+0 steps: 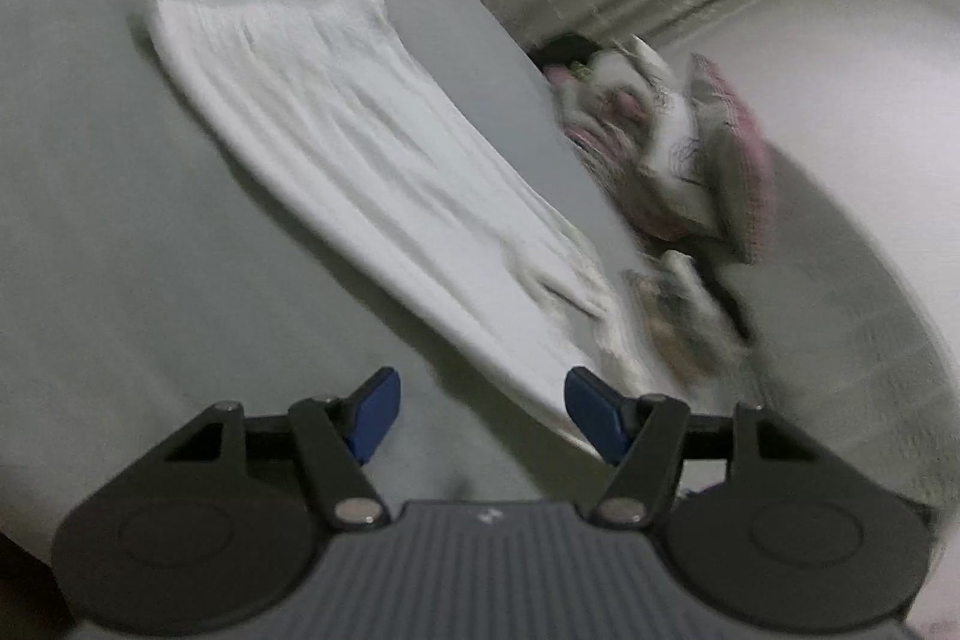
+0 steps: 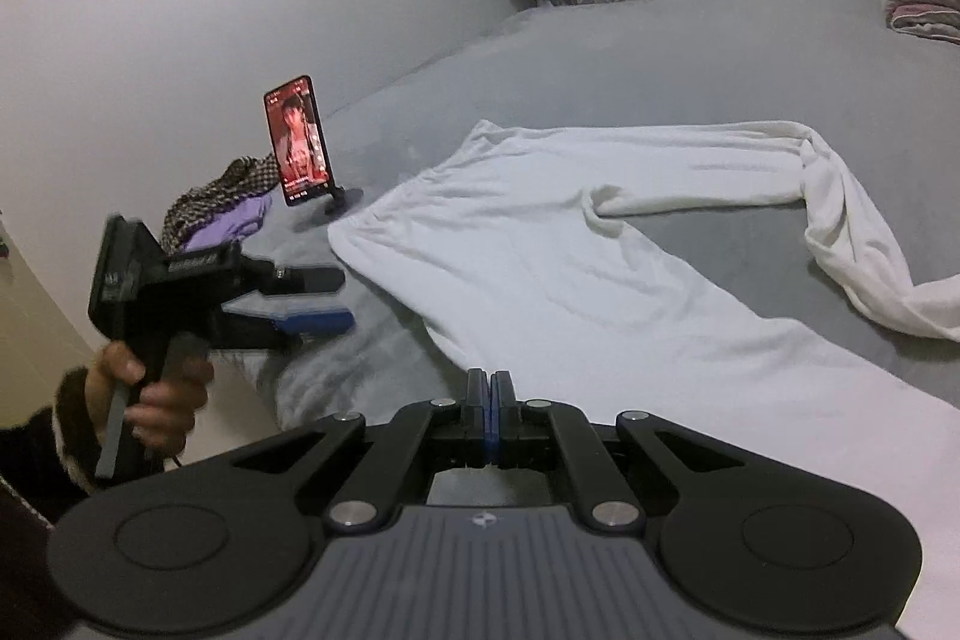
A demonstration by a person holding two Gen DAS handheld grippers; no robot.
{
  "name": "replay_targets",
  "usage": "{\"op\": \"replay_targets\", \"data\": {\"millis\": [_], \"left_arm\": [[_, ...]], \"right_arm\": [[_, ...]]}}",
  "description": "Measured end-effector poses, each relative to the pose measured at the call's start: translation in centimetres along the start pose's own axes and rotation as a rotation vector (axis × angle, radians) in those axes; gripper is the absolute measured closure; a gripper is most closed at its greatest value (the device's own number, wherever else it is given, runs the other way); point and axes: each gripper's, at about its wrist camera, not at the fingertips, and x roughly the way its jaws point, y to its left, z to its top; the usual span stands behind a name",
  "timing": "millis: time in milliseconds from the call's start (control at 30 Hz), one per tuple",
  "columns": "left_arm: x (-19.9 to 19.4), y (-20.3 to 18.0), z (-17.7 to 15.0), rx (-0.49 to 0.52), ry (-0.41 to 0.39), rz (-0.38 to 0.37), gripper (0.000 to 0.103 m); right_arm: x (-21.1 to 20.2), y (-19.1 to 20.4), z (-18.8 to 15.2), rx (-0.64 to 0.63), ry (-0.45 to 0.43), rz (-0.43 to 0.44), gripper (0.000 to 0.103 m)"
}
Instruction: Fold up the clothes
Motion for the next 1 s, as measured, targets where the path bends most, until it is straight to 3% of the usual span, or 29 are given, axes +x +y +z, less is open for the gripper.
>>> {"op": "replay_targets", "data": {"millis": [67,300,500,667,833,1000], "left_arm": [[1.3,0.0,-1.0,-0.033,0.025,-0.067,0.04],[4.8,-0.2,-2.9,-0.102,-0.033,-0.202,0.039],[5.1,0.2,-4.7,-0.123,-0.088,-0.257,0.041],[5.5,0.6,-5.1,-0.193,-0.135,-0.235,0.059],[5.5,1.6,-5.1,-0.299,-0.166,-0.17,0.094],[4.4,0.5,-4.8,-0.222,-0.151,0.01,0.098]], "right_arm": [[0.0,0.0,0.1,0.002,-0.002,0.002,0.1],[-0.3,-0.3,0.0,0.034,-0.008,0.014,0.099],[-0.7,-0.8,0.2,0.059,-0.022,0.024,0.099],[-0.9,-1.1,0.4,0.076,-0.03,0.031,0.099],[0.0,-0.4,-0.4,0.023,0.021,0.003,0.099],[0.9,0.3,-1.1,-0.029,0.072,-0.026,0.099]]}}
